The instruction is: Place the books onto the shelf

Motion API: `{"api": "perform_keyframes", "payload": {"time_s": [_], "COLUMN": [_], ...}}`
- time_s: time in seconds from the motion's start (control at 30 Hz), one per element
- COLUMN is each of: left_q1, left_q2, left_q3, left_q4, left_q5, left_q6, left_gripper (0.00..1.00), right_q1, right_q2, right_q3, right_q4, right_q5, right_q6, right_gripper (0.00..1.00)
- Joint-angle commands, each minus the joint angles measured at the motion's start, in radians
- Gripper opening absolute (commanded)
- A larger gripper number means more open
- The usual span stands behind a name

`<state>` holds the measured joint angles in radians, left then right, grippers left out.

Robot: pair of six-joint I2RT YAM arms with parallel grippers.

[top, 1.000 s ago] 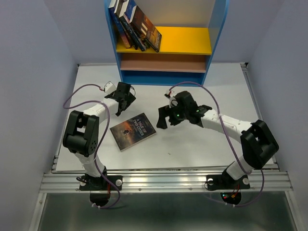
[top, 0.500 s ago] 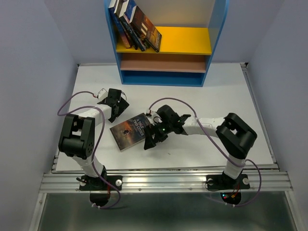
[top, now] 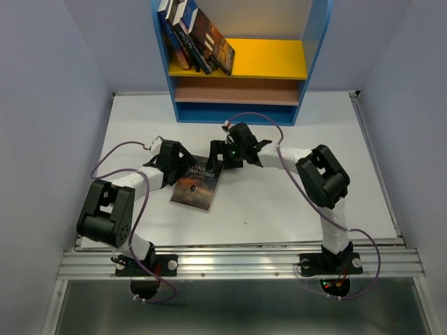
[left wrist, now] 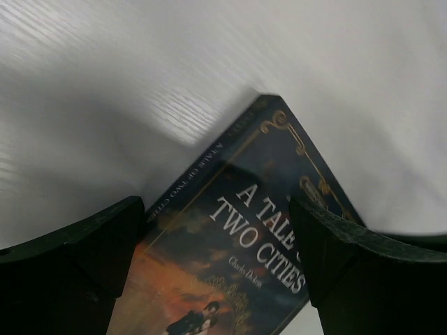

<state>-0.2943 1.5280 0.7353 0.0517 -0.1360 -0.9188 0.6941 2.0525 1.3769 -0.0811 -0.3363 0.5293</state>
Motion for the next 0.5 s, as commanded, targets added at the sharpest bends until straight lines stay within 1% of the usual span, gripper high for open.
{"api": "perform_keyframes", "payload": {"time_s": [0.0,0.1,0.23,0.33,0.37,0.43,0.47], "left_q1": [-0.066,-0.098,-0.137,-0.149,-0.149,-0.149,-0.151], "left_q2": [0.006,0.000,-0.046,-0.072,-0.075,-0.077,-0.077], "left_q3": [-0.086,-0.103,-0.120,-0.135,-0.142,-0.146,-0.149], "left_q4": [0.008,0.045,0.069,0.071,0.071,0.077,0.080], "left_q5": [0.194,0.202,0.188,0.168,0.165,0.165,0.162], "left_q6": [-0.084,-0.123,-0.138,-0.149,-0.150,-0.150,-0.150], "left_gripper": [0.99,0.98,0.95,0.86,0.79,0.74,0.66], "right_q1": [-0.044,-0.056,-0.077,-0.088,-0.088,-0.088,-0.088], "right_q2": [0.070,0.075,0.040,-0.006,-0.015,-0.034,-0.046], "right_q3": [0.123,0.165,0.128,0.087,0.079,0.056,0.053], "right_q4": [0.024,0.017,0.001,-0.029,-0.043,-0.074,-0.089], "right_q5": [0.031,-0.001,-0.006,-0.030,-0.041,-0.062,-0.079], "right_q6": [0.012,0.001,-0.023,-0.020,-0.022,-0.022,-0.022], "right_gripper": [1.00,1.00,1.00,1.00,1.00,1.00,1.00]}}
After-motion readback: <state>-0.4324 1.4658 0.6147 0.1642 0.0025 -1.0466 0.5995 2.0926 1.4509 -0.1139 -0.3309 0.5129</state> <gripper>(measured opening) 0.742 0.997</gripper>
